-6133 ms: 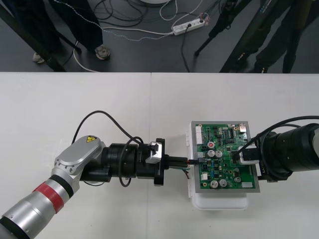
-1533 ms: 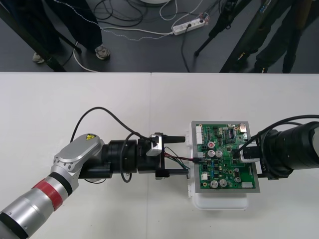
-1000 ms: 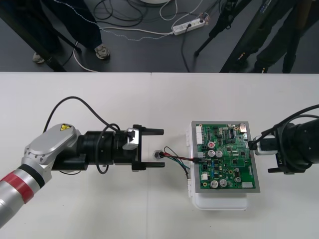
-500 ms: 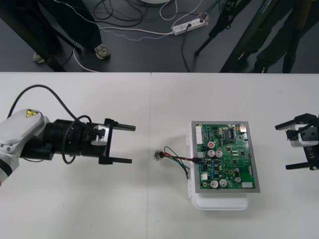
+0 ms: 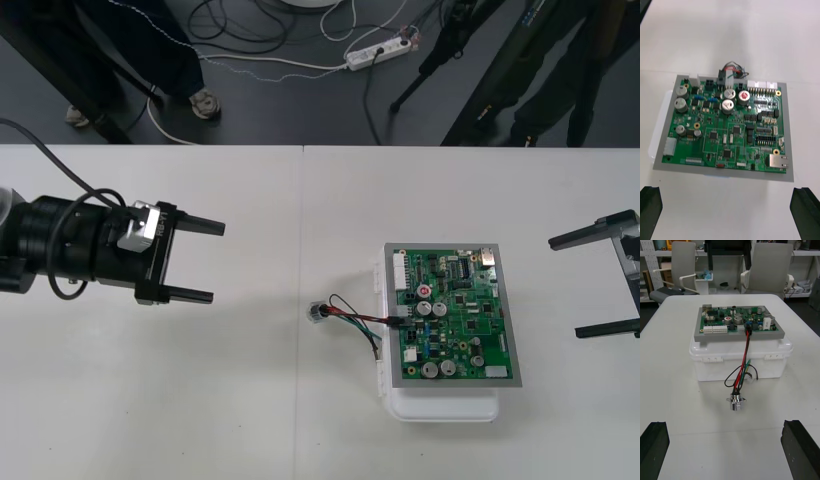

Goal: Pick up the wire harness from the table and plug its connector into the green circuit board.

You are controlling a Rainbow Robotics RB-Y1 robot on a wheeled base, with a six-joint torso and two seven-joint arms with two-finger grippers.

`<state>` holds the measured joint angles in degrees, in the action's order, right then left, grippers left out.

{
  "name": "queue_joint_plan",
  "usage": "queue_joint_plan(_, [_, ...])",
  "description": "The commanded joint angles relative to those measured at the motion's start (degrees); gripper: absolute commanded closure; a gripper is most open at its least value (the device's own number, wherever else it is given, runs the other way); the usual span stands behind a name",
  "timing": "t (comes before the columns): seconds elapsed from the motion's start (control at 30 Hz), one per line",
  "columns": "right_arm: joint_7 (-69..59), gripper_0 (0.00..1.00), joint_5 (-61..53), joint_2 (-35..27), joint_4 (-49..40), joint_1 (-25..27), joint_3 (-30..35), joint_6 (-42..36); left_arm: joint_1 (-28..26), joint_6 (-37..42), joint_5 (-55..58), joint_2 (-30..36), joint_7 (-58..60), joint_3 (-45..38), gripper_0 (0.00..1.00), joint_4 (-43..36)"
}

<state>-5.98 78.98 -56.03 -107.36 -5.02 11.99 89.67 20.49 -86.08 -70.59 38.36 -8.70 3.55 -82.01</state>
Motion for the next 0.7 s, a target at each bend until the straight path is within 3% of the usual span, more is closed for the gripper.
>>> queue_joint_plan(0.03, [3.0,0.0,-5.2,-4.5,-0.4,-0.8,2.0,-0.9,-2.8,-3.9,-1.1,1.9,4.8,-5.5,0.12,-7.1])
queue_joint_plan(0.4, [1.4,0.0,-14.0,-7.3,-0.1,-0.4,2.0,-1.2,-7.1,-3.9,-1.3,4.1,16.4,-10.2,0.12,-19.9])
queue_joint_plan(0.7, [0.3,0.0,-17.0,-6.2,-0.1,0.8,2.0,-1.2,-8.4,-3.9,-0.3,7.2,21.1,-12.0,0.12,-24.3])
